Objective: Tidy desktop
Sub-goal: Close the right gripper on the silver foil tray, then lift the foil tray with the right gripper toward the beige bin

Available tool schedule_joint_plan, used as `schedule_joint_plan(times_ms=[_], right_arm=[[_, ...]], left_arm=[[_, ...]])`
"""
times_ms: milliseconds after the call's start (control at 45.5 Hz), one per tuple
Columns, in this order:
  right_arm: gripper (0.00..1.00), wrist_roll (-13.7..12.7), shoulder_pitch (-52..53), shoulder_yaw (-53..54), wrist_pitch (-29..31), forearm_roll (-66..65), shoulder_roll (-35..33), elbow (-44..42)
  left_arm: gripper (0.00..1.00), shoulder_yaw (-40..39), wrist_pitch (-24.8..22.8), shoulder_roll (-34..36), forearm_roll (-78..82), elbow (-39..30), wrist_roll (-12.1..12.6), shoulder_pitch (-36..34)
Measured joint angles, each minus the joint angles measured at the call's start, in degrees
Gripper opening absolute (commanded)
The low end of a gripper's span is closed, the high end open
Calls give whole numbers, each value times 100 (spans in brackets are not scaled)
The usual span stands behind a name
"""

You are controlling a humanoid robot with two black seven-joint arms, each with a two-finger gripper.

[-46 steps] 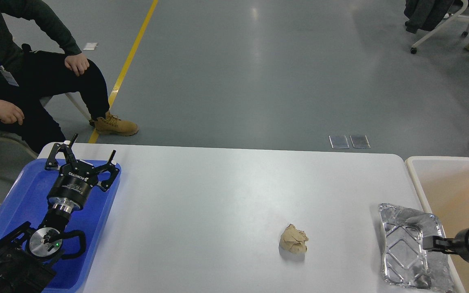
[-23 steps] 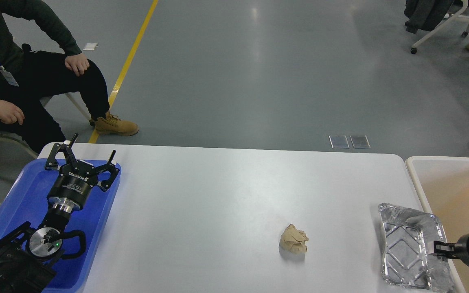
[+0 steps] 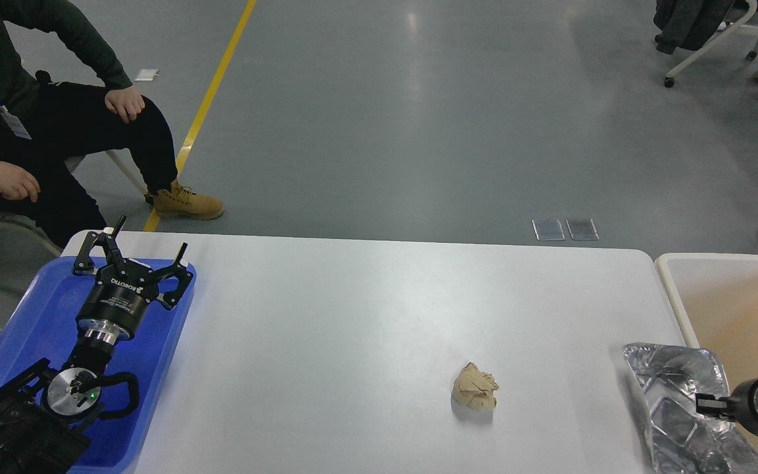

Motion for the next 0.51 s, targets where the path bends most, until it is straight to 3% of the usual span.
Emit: schedule_joint_plan(times_ms=[505], right_arm=[[0, 246, 118, 283, 69, 25, -316, 117]], left_arm=[[99, 0, -2, 0, 0, 0, 1, 0]])
